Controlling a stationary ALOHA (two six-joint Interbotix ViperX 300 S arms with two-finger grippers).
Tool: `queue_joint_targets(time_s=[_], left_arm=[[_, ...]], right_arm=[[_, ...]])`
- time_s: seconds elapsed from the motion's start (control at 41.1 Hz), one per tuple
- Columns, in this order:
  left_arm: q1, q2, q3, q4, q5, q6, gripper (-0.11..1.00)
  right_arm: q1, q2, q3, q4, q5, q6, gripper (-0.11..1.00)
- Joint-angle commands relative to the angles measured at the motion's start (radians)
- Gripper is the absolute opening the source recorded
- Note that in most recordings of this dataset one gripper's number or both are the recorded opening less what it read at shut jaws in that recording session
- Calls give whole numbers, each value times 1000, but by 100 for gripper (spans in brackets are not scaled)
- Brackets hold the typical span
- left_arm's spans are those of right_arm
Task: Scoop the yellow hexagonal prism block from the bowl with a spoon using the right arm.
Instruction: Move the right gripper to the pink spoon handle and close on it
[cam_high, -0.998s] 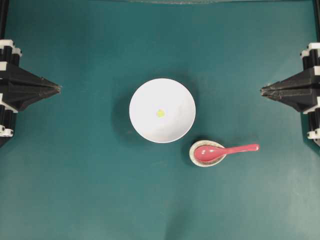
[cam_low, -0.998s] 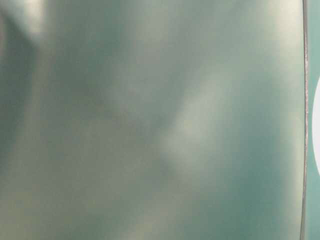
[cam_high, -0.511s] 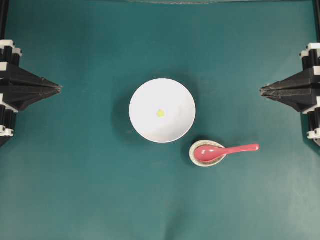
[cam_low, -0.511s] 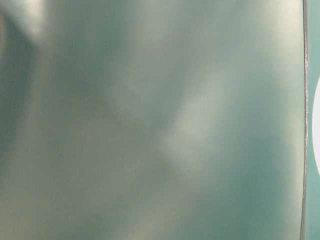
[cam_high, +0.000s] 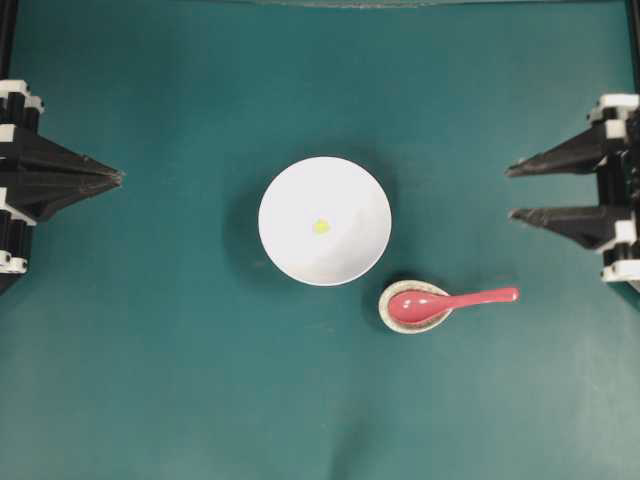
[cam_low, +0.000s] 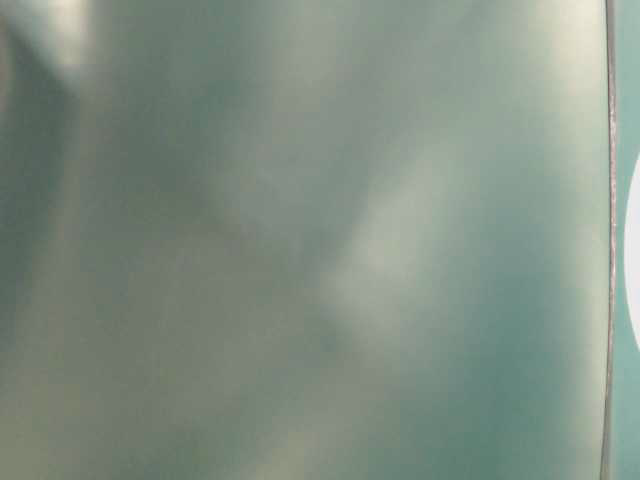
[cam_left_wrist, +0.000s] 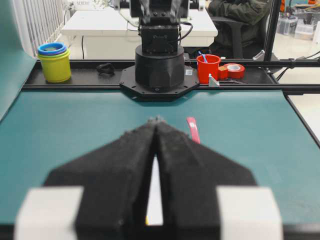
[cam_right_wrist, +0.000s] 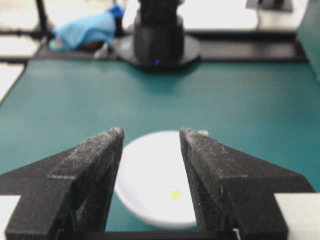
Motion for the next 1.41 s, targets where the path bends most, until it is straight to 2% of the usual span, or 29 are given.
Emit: queue_joint_targets(time_s=[0.0, 0.195, 0.462, 0.633, 0.73, 0.998, 1.168, 1.387], left_arm=[[2, 5, -25, 3, -5, 2, 1], [2, 3, -25, 3, -5, 2, 1], [2, 3, -25, 5, -5, 3, 1], [2, 3, -25, 5, -6, 3, 1], [2, 3, -25, 5, -6, 3, 1], [2, 8, -23, 5, -14, 3, 1], [2, 9, -23, 5, -15, 3, 1], [2, 8, -23, 5, -14, 3, 1]], right_arm=[[18, 43, -2, 8, -32, 3, 55], [67, 178, 48, 40, -166, 3, 55], [169, 397, 112, 133, -439, 5, 55], [239, 518, 123, 184, -566, 5, 55], [275, 586, 132, 204, -634, 26, 55], [345, 747, 166, 210, -811, 100, 55], [354, 851, 176, 212, -907, 101, 55], [354, 957, 173, 219, -962, 103, 55]])
